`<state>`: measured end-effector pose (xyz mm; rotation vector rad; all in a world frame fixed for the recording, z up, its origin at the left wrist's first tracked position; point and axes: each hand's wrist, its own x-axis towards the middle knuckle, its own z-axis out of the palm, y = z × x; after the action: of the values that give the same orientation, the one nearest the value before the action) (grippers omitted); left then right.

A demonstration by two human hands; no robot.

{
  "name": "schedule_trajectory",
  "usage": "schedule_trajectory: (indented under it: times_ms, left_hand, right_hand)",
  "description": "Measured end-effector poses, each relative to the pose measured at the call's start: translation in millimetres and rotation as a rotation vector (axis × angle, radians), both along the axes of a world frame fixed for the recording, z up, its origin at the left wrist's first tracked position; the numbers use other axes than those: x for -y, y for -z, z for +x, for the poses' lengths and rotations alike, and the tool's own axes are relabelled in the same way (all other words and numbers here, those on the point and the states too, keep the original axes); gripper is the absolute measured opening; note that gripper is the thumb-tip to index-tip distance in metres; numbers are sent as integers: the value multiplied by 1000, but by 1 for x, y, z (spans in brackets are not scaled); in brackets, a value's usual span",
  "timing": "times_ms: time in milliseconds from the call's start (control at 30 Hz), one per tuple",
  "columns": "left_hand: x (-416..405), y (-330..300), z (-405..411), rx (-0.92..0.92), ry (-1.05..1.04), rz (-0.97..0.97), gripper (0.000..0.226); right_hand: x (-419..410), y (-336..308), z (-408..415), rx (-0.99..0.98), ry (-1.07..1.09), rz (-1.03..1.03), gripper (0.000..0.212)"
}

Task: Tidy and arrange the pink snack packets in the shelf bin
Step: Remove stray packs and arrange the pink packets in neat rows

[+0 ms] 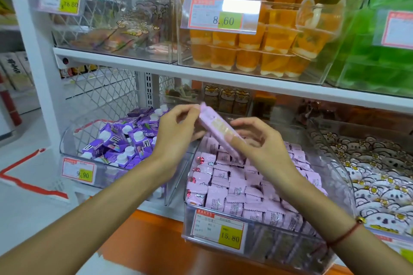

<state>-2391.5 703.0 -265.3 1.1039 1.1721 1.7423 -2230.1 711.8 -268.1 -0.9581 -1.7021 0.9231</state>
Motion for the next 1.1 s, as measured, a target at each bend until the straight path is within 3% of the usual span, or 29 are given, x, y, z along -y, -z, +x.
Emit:
schedule_trajectory:
  times_ms: [100,167,233,333,500,633,833,933,1100]
  left_hand:
    - [0,-3,-17,-499,207,98,33]
    - [1,-1,-25,-745,309,129,53]
    - [1,1,-27,-837,323,170,59]
    - [-3,4,-27,-736,254,252,46]
    - [-7,12,-27,-665,105,136,41]
    - [-4,12,-21,-687,46,82,47]
    - [-1,5,-12,-1058,-21,175,33]
    - [-6,-2,-14,-883,168,233,53]
    - [-15,-2,-13,-711,325,231,59]
  right_hand:
    - [-2,-6,4,-377,-62,-562,14]
    - [-4,-8,7,-527,-95,-781,24]
    - [-5,-9,8,-561,-110,-872,39]
    - [-6,-8,7,-563,-167,-909,39]
    - [-7,-7,14,-541,-227,-723,65]
    - [-5,-6,10,-435,-165,-417,32]
    - [-3,-4,5,-297,54,-89,42]
    - [-8,-7,0,-224,45,39,36]
    - [-18,0,-6,-60,75,70,34]
